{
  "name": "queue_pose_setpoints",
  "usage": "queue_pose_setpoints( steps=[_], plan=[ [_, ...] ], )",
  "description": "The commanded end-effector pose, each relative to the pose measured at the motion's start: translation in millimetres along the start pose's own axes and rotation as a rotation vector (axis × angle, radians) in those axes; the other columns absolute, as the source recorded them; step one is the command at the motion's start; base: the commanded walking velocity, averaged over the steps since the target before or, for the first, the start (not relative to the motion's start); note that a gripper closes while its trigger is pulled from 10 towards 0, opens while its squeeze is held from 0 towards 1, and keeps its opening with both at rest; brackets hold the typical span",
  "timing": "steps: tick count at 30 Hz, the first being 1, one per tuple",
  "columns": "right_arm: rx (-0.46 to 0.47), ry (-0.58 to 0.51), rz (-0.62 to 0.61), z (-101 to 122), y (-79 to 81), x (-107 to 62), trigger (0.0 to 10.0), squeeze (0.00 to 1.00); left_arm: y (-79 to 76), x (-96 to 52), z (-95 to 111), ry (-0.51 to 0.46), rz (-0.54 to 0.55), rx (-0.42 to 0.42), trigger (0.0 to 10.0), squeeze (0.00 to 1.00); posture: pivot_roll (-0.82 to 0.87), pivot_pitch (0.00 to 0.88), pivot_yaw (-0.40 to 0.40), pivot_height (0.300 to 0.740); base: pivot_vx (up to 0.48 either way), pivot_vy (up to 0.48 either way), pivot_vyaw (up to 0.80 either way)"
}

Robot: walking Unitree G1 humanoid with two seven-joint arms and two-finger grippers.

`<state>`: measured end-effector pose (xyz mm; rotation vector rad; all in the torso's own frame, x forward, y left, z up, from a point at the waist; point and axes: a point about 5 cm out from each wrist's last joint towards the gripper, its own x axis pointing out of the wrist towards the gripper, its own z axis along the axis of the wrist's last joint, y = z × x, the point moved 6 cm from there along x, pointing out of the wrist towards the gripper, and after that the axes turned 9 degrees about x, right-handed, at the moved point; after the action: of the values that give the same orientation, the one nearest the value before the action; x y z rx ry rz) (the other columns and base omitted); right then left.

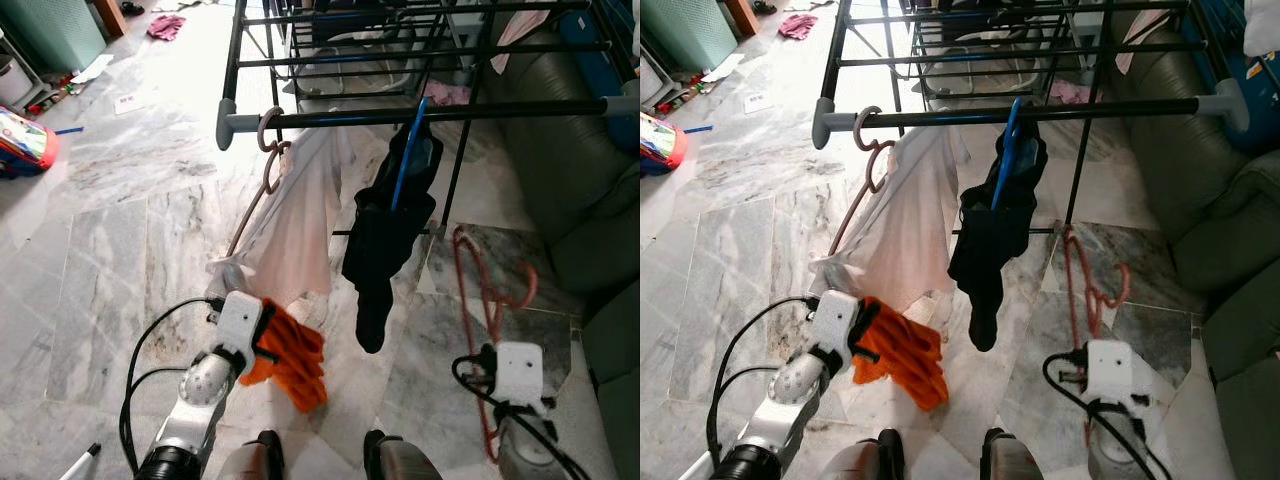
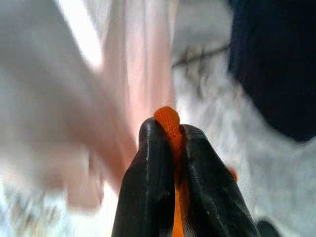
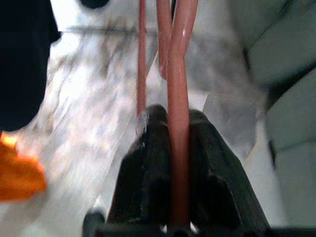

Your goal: Hang hanger

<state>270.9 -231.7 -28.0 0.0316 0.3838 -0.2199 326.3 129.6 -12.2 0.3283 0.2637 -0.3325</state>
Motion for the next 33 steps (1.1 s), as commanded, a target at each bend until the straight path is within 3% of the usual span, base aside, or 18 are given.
queue_pose_setpoints(
  steps=[1, 3, 8, 10, 12, 15, 21, 24, 28, 33],
  plan=[
    [0.028, 0.059, 0.005, -21.0, -1.2, -5.4, 10.0, 0.0, 5.1, -11.2, -25.6, 0.076, 0.032, 0.005, 10.0, 0.0, -0.1, 0.187, 0.038, 0.74, 0.0, 0.0, 0.0],
    [0.042, 0.085, 0.023, -27.9, 1.4, -4.8, 10.0, 0.0, 11.3, -15.7, -36.4, 0.115, 0.069, -0.006, 10.0, 0.0, -0.09, 0.179, 0.025, 0.74, 0.0, 0.0, 0.0],
    [-0.065, 0.006, 0.122, -6.4, 24.6, 5.5, 10.0, 0.0, 19.4, -16.2, -39.3, 0.121, 0.118, 0.003, 10.0, 0.0, -0.08, 0.16, 0.008, 0.74, 0.0, 0.0, 0.0],
    [-0.089, -0.009, 0.214, -1.0, 41.7, 9.1, 10.0, 0.0, 21.8, -15.1, -40.5, 0.129, 0.133, 0.011, 10.0, 0.0, -0.07, 0.146, 0.0, 0.74, 0.0, 0.0, 0.0],
    [-0.225, -0.027, 0.352, 6.3, 70.7, 15.1, 10.0, 0.0, 22.9, -11.7, -42.5, 0.157, 0.154, 0.022, 10.0, 0.0, -0.06, 0.103, -0.015, 0.74, 0.0, 0.0, 0.0],
    [-0.26, -0.036, 0.415, 12.1, 84.0, 17.6, 10.0, 0.0, 20.5, -8.1, -40.2, 0.161, 0.157, 0.022, 10.0, 0.0, -0.05, 0.08, -0.023, 0.74, 0.0, 0.0, 0.0],
    [-0.192, -0.002, 0.411, 22.3, 91.6, 28.6, 10.0, 0.0, 21.7, 2.8, -25.6, 0.132, 0.163, 0.022, 10.0, 0.0, -0.04, 0.032, -0.026, 0.74, 0.0, 0.0, 0.0],
    [-0.094, 0.048, 0.372, 18.8, 90.2, 32.9, 10.0, 0.0, 24.6, 6.5, -19.9, 0.12, 0.17, 0.022, 10.0, 0.0, -0.04, 0.025, -0.022, 0.74, 0.0, 0.0, 0.0],
    [-0.102, 0.052, 0.345, 12.4, 90.6, 31.2, 10.0, 0.0, 24.2, 6.0, -21.8, 0.128, 0.166, 0.026, 10.0, 0.0, -0.04, 0.028, -0.009, 0.74, 0.0, 0.0, 0.0],
    [0.029, 0.069, 0.166, 12.3, 70.4, 37.3, 10.0, 0.0, 25.7, 3.8, -23.8, 0.128, 0.18, 0.014, 10.0, 0.0, -0.04, 0.05, 0.005, 0.74, 0.0, 0.0, 0.0]
  ],
)
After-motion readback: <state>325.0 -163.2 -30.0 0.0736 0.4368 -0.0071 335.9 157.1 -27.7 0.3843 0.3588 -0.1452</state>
